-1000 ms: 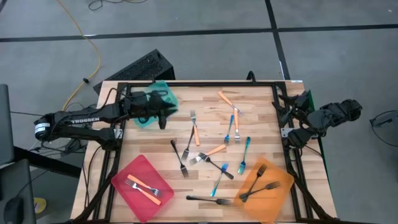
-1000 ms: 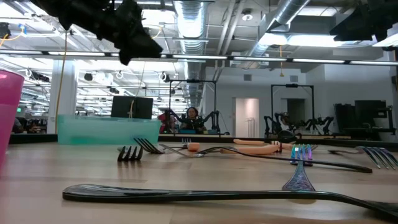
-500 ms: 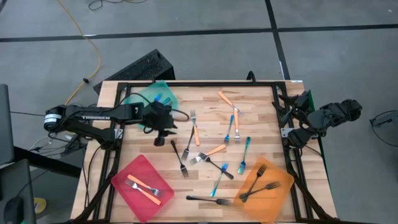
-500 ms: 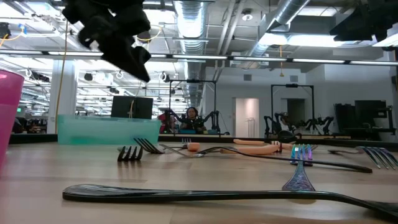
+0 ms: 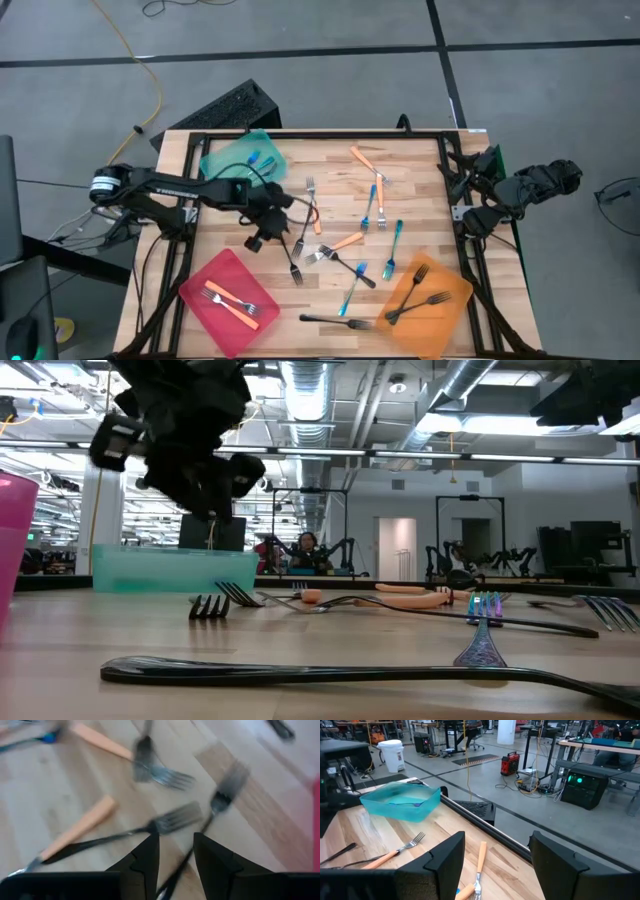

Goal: Sort silverware by color (type)
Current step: Put the black fork into the orange bin

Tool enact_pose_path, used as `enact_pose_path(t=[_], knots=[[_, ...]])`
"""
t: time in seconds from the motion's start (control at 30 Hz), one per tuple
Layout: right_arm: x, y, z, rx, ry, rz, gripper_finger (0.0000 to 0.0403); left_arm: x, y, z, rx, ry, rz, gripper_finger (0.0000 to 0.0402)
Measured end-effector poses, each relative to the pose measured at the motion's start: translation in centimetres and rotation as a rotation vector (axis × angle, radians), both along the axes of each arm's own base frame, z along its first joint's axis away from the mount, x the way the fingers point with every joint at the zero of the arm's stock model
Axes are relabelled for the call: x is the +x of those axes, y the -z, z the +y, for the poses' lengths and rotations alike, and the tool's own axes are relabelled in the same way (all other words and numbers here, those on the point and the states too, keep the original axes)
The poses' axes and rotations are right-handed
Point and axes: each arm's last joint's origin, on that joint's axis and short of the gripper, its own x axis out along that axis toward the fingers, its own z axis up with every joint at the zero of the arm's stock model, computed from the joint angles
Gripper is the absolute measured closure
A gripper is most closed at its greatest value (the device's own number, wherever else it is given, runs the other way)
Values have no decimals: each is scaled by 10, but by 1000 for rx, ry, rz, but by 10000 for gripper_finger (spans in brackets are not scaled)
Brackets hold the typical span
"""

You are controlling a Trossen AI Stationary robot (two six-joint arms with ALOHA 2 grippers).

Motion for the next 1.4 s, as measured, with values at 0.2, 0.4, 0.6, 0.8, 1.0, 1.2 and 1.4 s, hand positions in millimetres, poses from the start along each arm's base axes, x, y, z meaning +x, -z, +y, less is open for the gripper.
enact_pose_path(t=[0.2,0.4,0.6,0.8,1.0,1.2,1.4], knots=[[0,0,0,0,0,0,161,11,22,-14,45,103,45,297],[0,0,0,0,0,0,161,14,34,-20,101,155,78,297],[0,0,0,0,0,-1,161,18,39,-21,102,192,55,297],[0,0,0,1,-2,1,161,22,49,-21,98,221,65,297],[0,0,0,1,-2,1,161,23,48,-21,103,249,50,297],[0,0,0,1,-2,0,161,22,55,-23,64,280,75,297],[0,0,0,1,-3,1,161,26,69,-22,89,283,99,297]])
